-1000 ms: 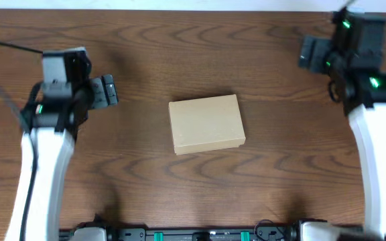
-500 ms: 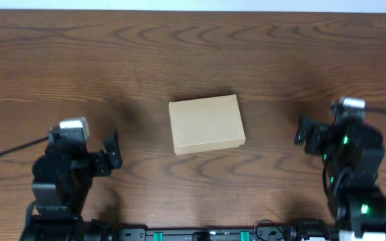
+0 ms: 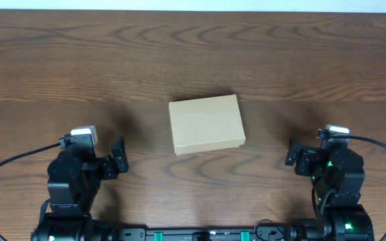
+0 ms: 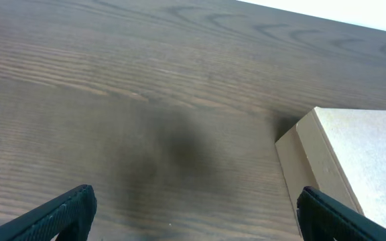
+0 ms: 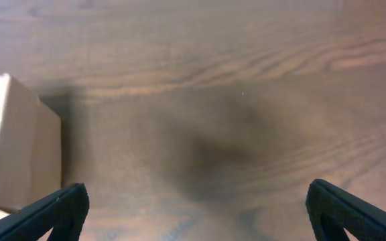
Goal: Pack container
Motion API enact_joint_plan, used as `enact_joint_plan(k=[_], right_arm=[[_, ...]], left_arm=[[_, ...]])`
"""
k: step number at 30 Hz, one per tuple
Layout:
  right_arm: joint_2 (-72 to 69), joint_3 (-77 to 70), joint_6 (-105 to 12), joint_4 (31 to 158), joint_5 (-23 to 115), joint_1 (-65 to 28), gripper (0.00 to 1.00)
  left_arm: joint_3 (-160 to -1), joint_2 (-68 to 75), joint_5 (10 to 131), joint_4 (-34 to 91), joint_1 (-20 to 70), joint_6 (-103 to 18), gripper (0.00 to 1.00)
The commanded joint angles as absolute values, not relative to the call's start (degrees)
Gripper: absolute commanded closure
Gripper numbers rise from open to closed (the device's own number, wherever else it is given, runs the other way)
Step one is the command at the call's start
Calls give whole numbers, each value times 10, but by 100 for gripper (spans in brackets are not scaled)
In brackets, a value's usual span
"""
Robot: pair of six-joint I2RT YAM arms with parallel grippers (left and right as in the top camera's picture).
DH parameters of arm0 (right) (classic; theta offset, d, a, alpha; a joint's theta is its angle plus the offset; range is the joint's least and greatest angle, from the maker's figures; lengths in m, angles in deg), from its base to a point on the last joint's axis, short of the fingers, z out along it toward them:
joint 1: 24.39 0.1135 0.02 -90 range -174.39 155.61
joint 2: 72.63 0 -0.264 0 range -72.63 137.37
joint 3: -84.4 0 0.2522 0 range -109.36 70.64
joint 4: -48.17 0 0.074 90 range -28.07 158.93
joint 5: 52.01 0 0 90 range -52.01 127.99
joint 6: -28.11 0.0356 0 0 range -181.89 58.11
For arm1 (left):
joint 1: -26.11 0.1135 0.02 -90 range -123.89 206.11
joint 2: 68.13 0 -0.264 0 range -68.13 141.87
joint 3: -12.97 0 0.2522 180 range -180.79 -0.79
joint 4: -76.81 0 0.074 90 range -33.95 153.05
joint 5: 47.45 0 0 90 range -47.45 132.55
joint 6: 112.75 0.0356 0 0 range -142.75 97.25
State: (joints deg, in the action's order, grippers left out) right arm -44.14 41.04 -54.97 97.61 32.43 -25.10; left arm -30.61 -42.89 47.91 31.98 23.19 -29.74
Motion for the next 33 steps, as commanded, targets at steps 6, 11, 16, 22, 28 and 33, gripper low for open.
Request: enact_joint_plan(k=[6, 11, 16, 22, 28, 33], right_arm=[[-444, 410, -542, 975, 324, -247, 1], [-443, 410, -542, 976, 324, -247, 1], [-443, 410, -542, 977, 324, -247, 1], [-443, 410, -542, 977, 324, -247, 1], [-443, 410, -548, 972, 308, -247, 1], [-447, 422, -538, 893, 362, -246, 1]], left_arm=[[-305, -433, 464, 279, 230, -288, 5], [-305, -433, 464, 219, 230, -288, 5], [-305, -433, 464, 166, 230, -288, 5], [-305, -433, 464, 133, 230, -288, 5], [-305, -433, 464, 133, 230, -288, 5], [-305, -433, 464, 133, 230, -288, 5]])
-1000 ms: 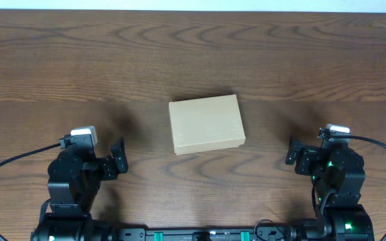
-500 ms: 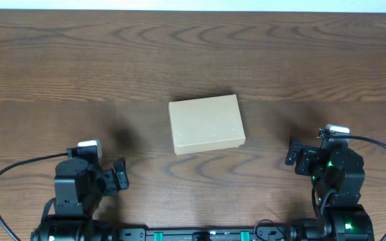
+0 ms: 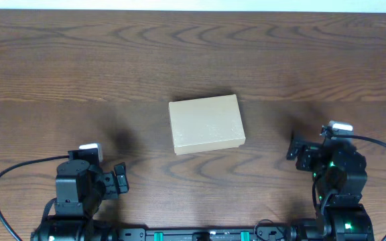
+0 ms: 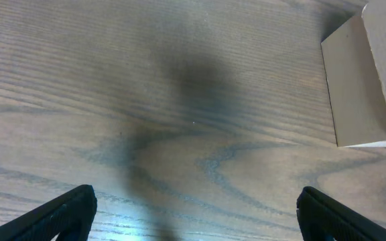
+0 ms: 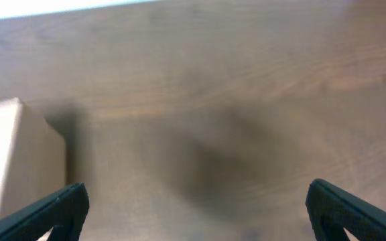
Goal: Pack container
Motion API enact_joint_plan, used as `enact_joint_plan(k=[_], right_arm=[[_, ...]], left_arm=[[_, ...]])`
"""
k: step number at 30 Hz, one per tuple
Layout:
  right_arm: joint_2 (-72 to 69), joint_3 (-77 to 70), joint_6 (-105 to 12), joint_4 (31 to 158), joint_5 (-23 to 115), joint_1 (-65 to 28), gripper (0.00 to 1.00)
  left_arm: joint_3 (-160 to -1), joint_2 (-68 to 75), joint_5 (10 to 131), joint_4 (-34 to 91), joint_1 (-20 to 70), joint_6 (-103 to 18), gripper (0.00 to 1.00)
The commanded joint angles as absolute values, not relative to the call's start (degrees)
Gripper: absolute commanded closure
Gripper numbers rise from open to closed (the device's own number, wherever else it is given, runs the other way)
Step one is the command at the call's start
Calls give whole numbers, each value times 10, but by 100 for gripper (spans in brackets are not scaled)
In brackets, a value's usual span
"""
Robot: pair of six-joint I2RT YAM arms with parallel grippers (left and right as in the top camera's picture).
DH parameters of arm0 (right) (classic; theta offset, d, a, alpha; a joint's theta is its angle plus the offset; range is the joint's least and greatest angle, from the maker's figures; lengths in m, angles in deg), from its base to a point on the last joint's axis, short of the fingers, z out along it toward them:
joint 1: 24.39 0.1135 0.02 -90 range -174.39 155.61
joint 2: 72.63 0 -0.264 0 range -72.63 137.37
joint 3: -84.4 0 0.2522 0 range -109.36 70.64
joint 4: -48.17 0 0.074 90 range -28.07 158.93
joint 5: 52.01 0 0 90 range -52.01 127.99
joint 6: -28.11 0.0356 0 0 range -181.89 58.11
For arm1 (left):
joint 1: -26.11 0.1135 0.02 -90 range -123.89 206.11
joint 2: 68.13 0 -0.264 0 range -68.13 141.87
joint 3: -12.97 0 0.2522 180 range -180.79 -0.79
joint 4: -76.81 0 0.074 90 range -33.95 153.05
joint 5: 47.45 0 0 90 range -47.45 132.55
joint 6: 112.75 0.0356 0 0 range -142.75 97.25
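Observation:
A closed tan cardboard box (image 3: 206, 124) lies flat in the middle of the table, its lid on. The left wrist view catches its near corner (image 4: 367, 80) at the upper right; the right wrist view shows its edge (image 5: 15, 161) at the left. My left gripper (image 3: 118, 181) sits open near the front edge, left of the box and well short of it, with bare wood between its fingers (image 4: 66, 211). My right gripper (image 3: 295, 148) is open too, right of the box and apart from it, nothing between its fingers (image 5: 344, 207).
The dark wooden table (image 3: 193, 53) stretches wide behind and beside the box. Its far edge meets a white wall strip at the top. Both arm bases and their cables crowd the front edge.
My left arm has drawn back toward the front edge, so its wrist camera now looks more steeply down at the wood. The right arm shifted only slightly. The box has not moved.

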State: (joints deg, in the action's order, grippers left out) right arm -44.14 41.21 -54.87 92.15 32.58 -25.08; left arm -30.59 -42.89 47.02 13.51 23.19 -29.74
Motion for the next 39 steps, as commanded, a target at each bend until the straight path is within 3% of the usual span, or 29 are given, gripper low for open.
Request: enact_joint_plan(k=[1, 5, 10, 27, 39], right_arm=[[-454, 430, -538, 866, 378, -246, 1], [-513, 490, -555, 727, 393, -220, 1], [-609, 569, -612, 650, 372, -182, 1], [-717, 705, -671, 580, 370, -149, 1], [-721, 703, -650, 664, 371, -161, 1]], left_arm=[[-305, -433, 464, 133, 230, -287, 5], [-305, -433, 464, 133, 230, -288, 5], [-305, -433, 464, 133, 230, -287, 5], [-305, -433, 464, 133, 230, -287, 5], [-305, -433, 464, 133, 230, -287, 5]])
